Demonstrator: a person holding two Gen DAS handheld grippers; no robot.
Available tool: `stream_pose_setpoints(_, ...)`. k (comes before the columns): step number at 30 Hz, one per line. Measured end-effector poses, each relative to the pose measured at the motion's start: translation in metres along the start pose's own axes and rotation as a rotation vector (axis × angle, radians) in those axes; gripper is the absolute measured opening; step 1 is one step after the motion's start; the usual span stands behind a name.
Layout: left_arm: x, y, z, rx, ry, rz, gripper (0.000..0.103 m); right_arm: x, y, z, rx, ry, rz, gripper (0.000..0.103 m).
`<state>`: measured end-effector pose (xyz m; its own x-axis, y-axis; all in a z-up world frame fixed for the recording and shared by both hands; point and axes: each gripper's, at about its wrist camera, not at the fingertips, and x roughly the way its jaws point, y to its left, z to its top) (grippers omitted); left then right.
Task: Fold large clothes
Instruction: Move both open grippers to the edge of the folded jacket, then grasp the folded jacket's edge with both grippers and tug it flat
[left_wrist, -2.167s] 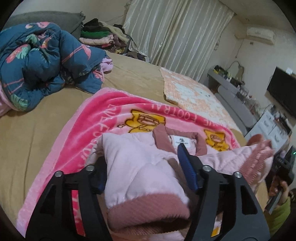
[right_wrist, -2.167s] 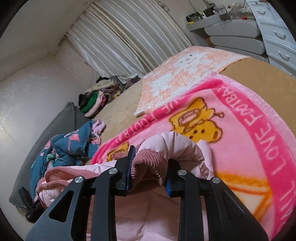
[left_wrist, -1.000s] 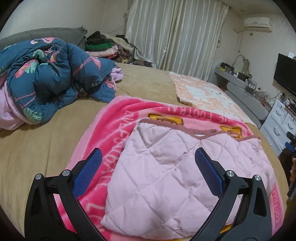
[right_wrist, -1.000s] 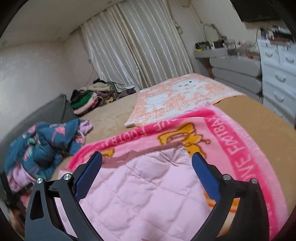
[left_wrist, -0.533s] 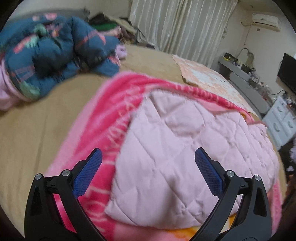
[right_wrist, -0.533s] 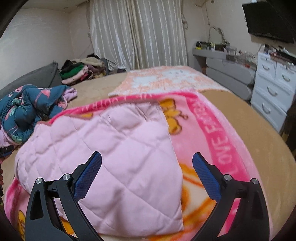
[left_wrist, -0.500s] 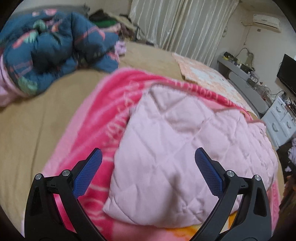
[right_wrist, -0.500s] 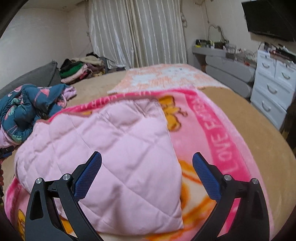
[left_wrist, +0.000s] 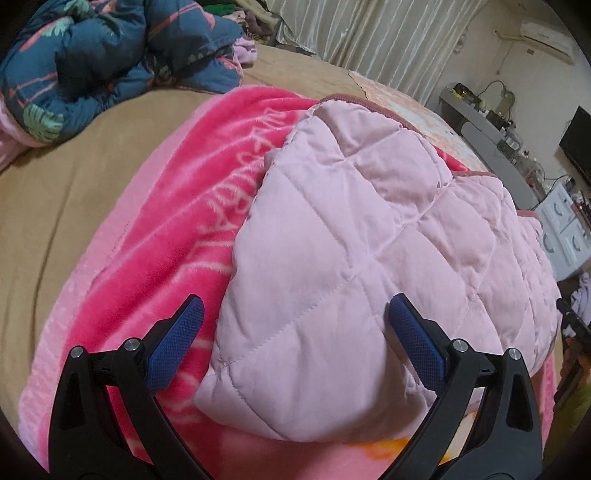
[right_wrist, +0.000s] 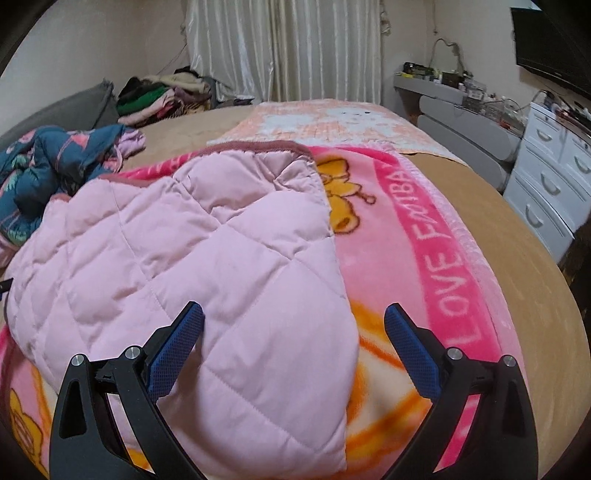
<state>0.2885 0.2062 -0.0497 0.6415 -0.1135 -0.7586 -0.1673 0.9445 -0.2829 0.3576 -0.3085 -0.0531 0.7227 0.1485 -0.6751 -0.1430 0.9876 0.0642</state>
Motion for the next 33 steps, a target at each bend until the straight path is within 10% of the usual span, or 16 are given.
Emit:
stream_pose_setpoints(3, 0.006, 0.002, -0.001, -0.023, 0.013, -0.016, 0.094, 0.011, 0.001, -0.001, 0.003, 0.012, 0.003, 0.094)
stream_pose_setpoints(6, 0.008, 0.001, -0.002, -0.028, -0.004, -0.022, 0.089, 0.018, 0.003, -0.008, 0.019, 0.012, 0.047, 0.062)
stream_pose_setpoints(8, 0.007, -0.006, -0.003, -0.011, -0.018, -0.046, 0.061, 0.016, 0.008, -0.012, -0.004, -0.019, 0.005, 0.035)
stream_pose_setpoints(12, -0.002, -0.032, -0.001, 0.106, -0.056, 0.021, 0.027, 0.007, 0.020, -0.009, -0.016, -0.041, -0.080, 0.019)
stream_pose_setpoints(20, -0.030, -0.046, 0.031, 0.089, -0.182, -0.006, 0.022, -0.005, 0.009, 0.032, 0.061, -0.154, -0.091, 0.016)
stream_pose_setpoints(33, 0.010, -0.055, 0.051, 0.135, -0.174, 0.062, 0.023, 0.057, 0.002, 0.035, 0.153, -0.056, -0.139, 0.016)
